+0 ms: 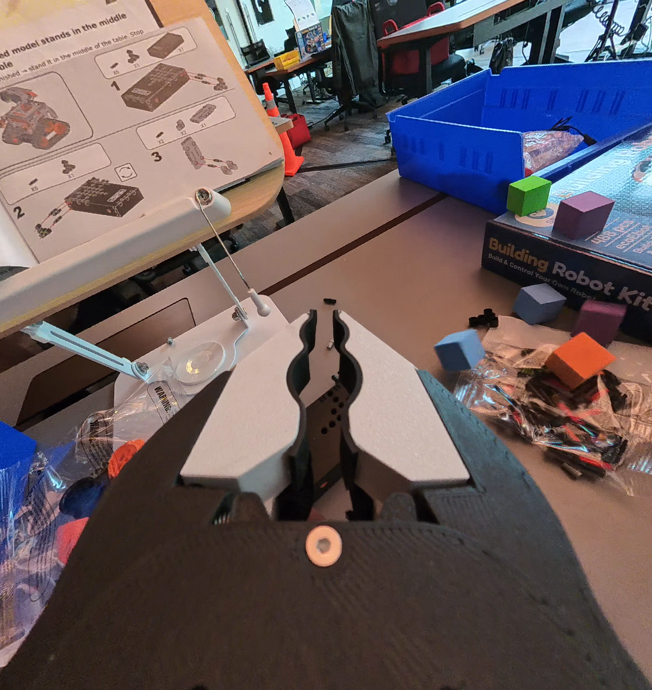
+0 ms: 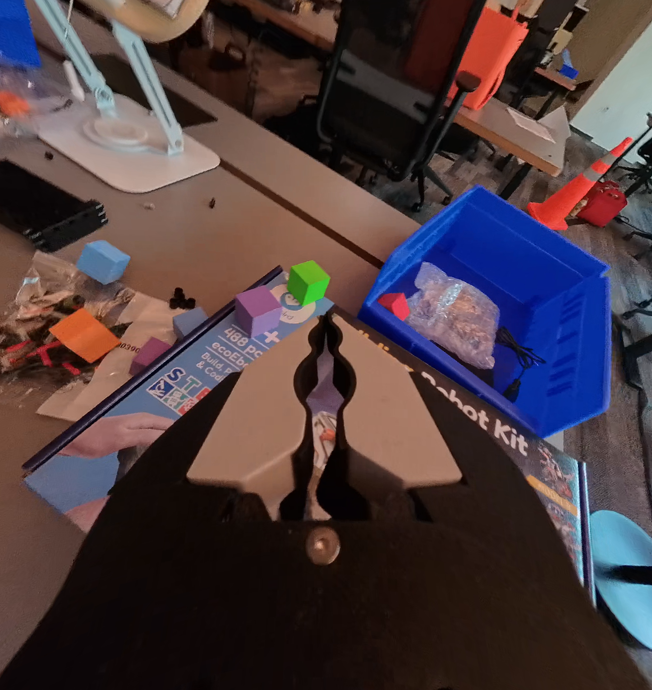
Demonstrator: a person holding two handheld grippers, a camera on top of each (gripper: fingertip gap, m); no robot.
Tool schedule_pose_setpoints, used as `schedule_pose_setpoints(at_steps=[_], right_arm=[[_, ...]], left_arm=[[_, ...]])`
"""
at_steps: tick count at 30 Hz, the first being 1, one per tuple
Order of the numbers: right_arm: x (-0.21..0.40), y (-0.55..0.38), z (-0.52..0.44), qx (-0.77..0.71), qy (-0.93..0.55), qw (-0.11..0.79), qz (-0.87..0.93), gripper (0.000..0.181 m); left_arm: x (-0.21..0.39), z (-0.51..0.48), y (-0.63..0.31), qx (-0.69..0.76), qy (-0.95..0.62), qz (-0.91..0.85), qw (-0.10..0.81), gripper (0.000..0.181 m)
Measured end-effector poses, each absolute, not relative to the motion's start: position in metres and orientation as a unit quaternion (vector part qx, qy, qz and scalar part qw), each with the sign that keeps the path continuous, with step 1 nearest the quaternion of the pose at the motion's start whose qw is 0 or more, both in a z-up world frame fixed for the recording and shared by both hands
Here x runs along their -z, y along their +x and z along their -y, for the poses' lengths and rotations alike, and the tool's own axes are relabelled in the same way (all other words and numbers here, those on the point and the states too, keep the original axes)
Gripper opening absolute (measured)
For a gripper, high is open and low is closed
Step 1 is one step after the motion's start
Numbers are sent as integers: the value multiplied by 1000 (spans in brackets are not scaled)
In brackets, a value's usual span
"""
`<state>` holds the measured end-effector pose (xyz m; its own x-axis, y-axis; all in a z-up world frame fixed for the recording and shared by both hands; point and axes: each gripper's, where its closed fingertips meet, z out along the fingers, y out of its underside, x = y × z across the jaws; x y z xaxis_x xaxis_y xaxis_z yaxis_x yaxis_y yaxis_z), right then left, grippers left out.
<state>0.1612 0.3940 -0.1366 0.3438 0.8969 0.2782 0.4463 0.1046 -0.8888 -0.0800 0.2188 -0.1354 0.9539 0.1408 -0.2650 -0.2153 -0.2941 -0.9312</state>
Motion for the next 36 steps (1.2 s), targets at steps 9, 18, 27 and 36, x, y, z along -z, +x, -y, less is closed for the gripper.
schedule_pose_setpoints(at_steps=[9, 18, 27, 36], right_arm=[[134, 170, -431, -196, -687, 491, 499, 21], [190, 123, -508, -169, -784, 302, 516, 43], [229, 99, -535, -268, -834, 204, 437, 35], [199, 104, -526, -301, -804, 255, 445, 28]], left_arm=[[146, -226, -67, -143, -798, -41, 583, 8], [155, -234, -53, -134, -806, -63, 573, 8], [158, -238, -43, -120, -808, -75, 571, 8], [156, -238, -42, -117, -807, -76, 574, 8]])
